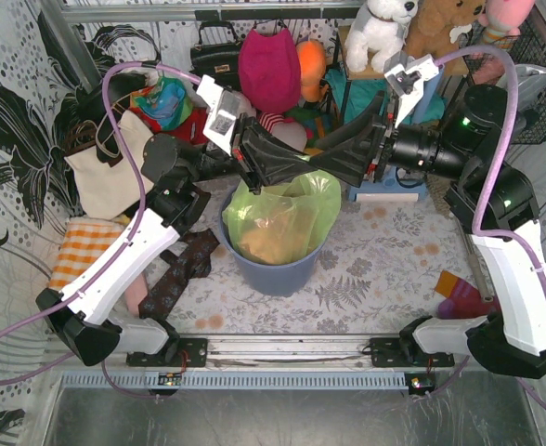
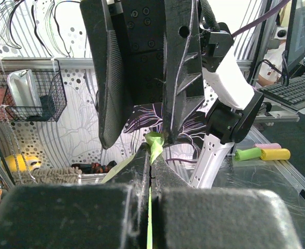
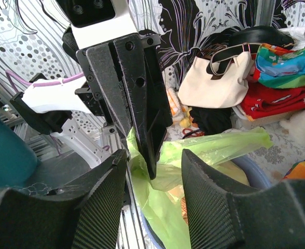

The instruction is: Tie the trash bag

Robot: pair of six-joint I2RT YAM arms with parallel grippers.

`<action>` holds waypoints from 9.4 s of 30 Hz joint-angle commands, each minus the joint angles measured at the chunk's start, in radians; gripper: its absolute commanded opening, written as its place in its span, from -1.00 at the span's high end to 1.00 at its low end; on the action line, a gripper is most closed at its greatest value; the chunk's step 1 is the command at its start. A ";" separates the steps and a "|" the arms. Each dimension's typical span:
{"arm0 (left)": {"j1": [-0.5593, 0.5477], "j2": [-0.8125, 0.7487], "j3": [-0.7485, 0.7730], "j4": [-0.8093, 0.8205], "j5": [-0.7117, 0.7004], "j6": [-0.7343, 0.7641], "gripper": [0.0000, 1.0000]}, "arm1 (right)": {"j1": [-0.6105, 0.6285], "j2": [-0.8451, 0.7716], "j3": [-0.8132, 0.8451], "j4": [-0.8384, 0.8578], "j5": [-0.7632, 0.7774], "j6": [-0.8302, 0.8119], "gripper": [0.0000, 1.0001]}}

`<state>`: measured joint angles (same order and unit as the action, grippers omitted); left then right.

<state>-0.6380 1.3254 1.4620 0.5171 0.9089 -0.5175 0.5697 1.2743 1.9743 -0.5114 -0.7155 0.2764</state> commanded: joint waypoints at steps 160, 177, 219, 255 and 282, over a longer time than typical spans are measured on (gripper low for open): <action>0.034 -0.014 0.027 -0.031 -0.104 -0.257 1.00 | -0.042 0.598 0.046 0.190 -0.069 0.495 0.11; 0.034 -0.098 0.009 -0.238 -0.198 -0.015 1.00 | 0.029 0.552 0.224 0.079 0.034 0.417 1.00; 0.034 -0.439 -0.279 -0.337 -0.633 0.236 1.00 | 0.179 -0.073 -0.581 0.766 0.477 0.454 1.00; 0.034 -0.432 -0.303 -0.336 -0.367 0.218 1.00 | 0.303 0.509 0.125 0.529 0.080 0.596 1.00; 0.034 -0.549 -0.460 -0.233 -0.528 0.212 1.00 | 0.303 0.029 -0.631 0.971 0.622 0.481 1.00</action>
<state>-0.6075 0.8093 1.0389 0.1864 0.4042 -0.3008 0.8696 1.3392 1.3991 0.2958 -0.1745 0.7418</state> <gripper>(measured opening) 0.008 0.003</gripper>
